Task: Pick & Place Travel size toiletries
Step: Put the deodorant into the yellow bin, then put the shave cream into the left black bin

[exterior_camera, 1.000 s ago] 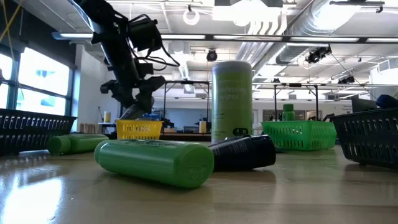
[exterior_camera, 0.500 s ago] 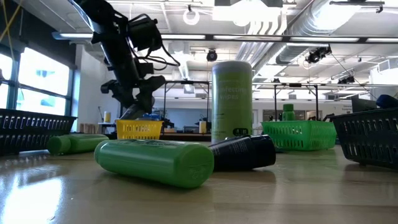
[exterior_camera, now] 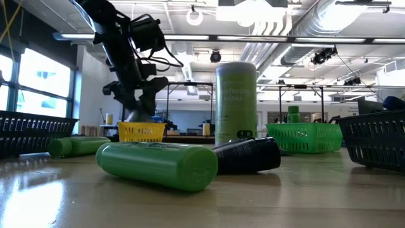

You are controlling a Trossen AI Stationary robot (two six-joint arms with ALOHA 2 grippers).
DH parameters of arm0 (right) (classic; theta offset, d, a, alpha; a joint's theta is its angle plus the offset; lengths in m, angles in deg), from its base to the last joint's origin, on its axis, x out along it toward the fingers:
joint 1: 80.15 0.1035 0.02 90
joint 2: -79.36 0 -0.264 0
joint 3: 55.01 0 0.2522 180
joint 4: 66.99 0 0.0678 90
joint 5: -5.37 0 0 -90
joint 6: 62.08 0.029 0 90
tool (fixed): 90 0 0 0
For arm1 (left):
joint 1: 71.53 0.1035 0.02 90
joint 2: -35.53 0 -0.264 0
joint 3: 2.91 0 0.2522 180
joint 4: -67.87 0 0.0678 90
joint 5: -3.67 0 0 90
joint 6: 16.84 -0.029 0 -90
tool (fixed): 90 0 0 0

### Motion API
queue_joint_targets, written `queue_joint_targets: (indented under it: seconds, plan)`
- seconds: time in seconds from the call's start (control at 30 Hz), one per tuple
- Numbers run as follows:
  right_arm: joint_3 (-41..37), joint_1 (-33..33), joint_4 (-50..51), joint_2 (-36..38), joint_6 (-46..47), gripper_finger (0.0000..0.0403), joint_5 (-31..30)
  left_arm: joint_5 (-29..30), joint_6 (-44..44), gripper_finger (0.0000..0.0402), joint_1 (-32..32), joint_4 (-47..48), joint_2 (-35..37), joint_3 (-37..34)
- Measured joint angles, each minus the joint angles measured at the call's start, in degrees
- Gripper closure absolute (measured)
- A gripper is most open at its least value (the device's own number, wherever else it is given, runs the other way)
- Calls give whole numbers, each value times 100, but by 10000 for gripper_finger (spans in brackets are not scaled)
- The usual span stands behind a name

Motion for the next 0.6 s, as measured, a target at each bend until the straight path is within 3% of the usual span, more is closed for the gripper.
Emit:
queue_joint_targets:
  seconds: [0.27,0.47,0.6]
  plan:
    - [0,0,0,-1,0,278,-1,0,0,110,0,-5,0,6]
    - [0,0,1,-1,20,278,-2,-18,-166,137,0,57,0,372]
    - [0,0,2,-2,66,278,-1,-366,-392,168,-2,52,0,793]
